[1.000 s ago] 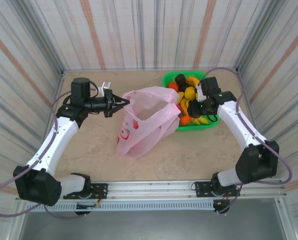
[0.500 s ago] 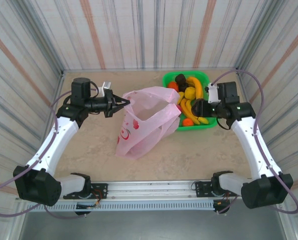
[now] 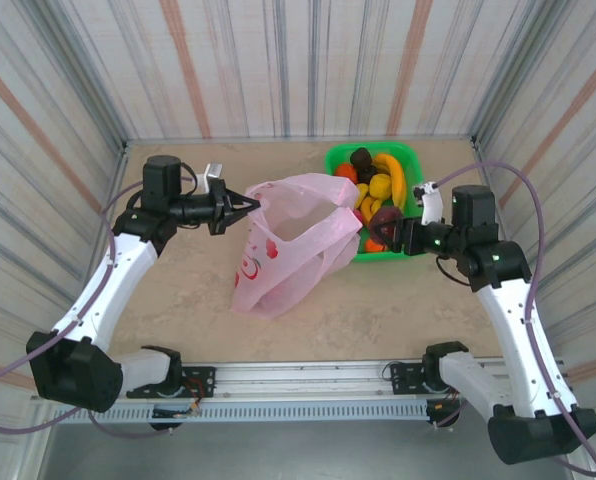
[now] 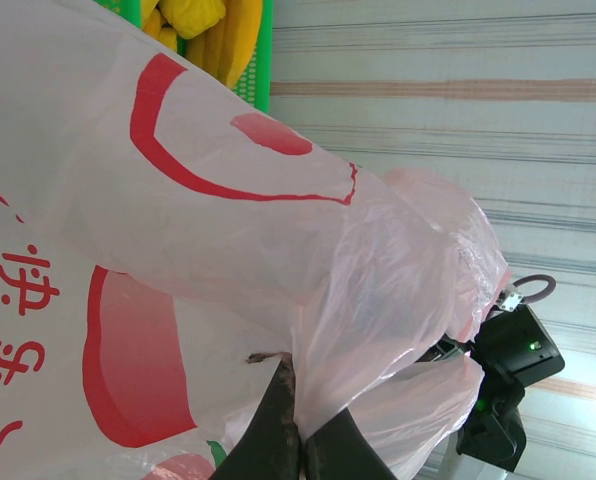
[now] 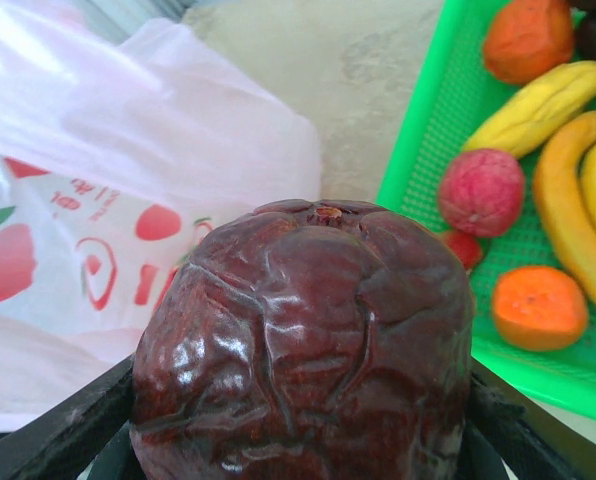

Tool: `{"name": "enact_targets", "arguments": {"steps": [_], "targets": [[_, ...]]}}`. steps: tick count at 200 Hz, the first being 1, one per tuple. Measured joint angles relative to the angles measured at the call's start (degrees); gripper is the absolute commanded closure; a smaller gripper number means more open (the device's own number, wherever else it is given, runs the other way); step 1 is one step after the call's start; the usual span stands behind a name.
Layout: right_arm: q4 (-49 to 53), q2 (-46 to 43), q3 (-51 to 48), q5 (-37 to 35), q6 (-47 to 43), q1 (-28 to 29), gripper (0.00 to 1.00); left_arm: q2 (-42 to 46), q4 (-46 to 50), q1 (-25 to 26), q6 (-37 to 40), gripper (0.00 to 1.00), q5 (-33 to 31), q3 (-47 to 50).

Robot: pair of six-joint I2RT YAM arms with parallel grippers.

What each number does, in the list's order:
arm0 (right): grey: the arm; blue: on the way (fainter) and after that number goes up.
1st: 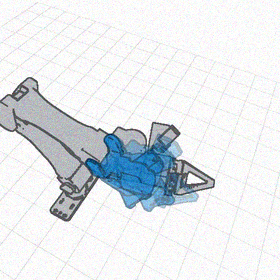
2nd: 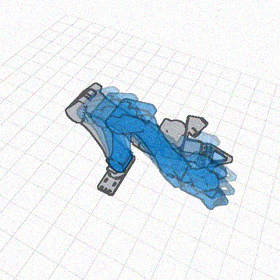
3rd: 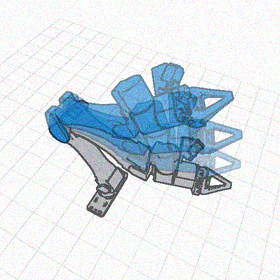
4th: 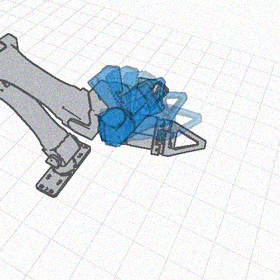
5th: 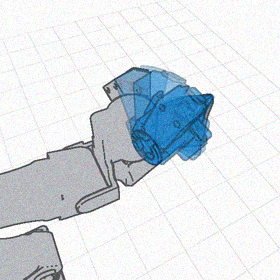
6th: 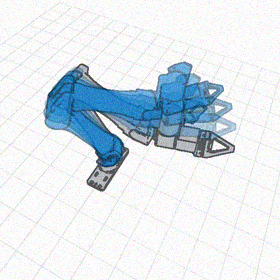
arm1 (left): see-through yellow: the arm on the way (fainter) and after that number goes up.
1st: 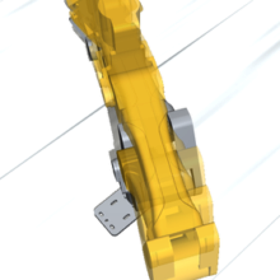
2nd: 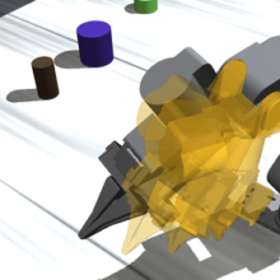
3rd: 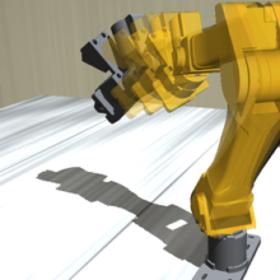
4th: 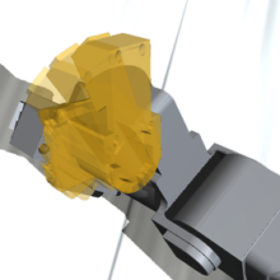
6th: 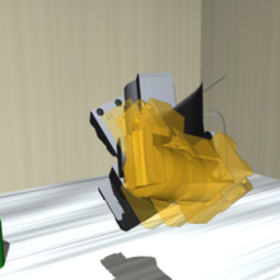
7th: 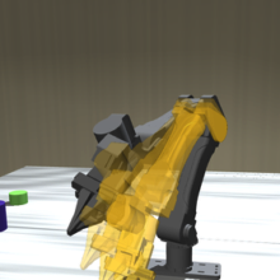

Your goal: Place the fake fruits into the plastic bag and tie a complex knot

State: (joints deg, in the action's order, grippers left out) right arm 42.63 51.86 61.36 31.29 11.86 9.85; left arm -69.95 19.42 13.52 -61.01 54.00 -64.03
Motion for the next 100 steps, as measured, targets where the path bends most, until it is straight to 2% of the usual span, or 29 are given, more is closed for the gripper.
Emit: {"name": "enact_targets", "arguments": {"steps": [64, 100], "targets": [[-8.2, 0.9, -2.7, 2.4, 3.2, 9.2, 0.44, 0.0, 0.0, 0.1, 0.4, 1.00, 0.0, 0.0], [-12.9, 2.8, -2.8, 2.9, 4.5, 12.0, 0.44, 0.0, 0.0, 0.1, 0.4, 1.00, 0.0, 0.0]]}}
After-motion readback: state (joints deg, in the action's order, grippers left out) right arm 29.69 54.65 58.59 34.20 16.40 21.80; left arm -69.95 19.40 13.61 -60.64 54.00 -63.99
